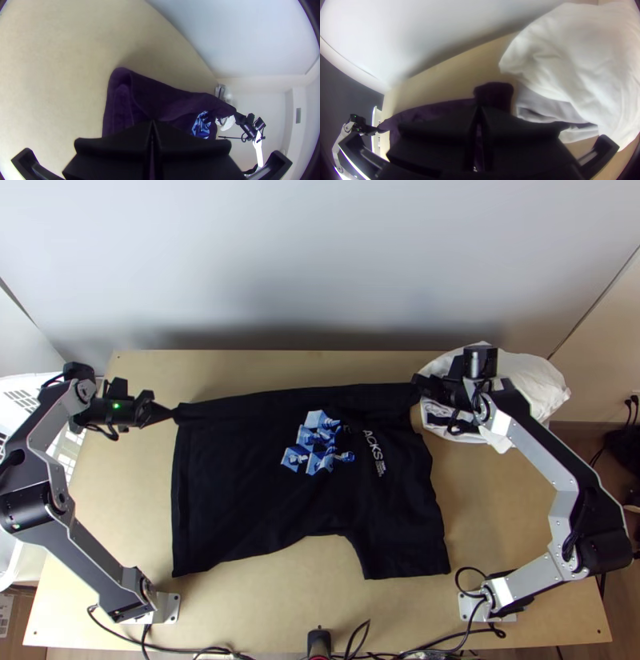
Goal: Fold the t-shirt
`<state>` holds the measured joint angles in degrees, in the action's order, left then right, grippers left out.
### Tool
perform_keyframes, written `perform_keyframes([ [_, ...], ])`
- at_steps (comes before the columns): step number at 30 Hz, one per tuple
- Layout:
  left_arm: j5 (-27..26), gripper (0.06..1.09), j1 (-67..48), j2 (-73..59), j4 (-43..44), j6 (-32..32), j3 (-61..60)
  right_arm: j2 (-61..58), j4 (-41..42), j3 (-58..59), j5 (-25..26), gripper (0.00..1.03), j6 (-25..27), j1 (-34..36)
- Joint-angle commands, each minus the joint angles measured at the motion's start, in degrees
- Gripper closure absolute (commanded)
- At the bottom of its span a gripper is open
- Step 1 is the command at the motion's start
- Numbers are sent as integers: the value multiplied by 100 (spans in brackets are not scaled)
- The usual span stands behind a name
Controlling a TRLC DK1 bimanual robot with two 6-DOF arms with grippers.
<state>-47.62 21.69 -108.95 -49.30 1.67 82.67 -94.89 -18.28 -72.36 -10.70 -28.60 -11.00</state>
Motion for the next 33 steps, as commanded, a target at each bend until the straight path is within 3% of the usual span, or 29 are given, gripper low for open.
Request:
perform_keyframes([
  [1,-64,105,213,58,-546,677,-173,76,-439,169,6,100,162,-68],
  [8,-64,105,380,75,-1214,1555,-164,-108,-800,213,33,100,381,-51],
  [19,7,105,634,-101,-2163,2663,-94,-302,-993,389,903,100,689,-60],
  [33,833,105,300,-540,-2242,2549,-50,-478,-1397,635,947,100,417,-341],
])
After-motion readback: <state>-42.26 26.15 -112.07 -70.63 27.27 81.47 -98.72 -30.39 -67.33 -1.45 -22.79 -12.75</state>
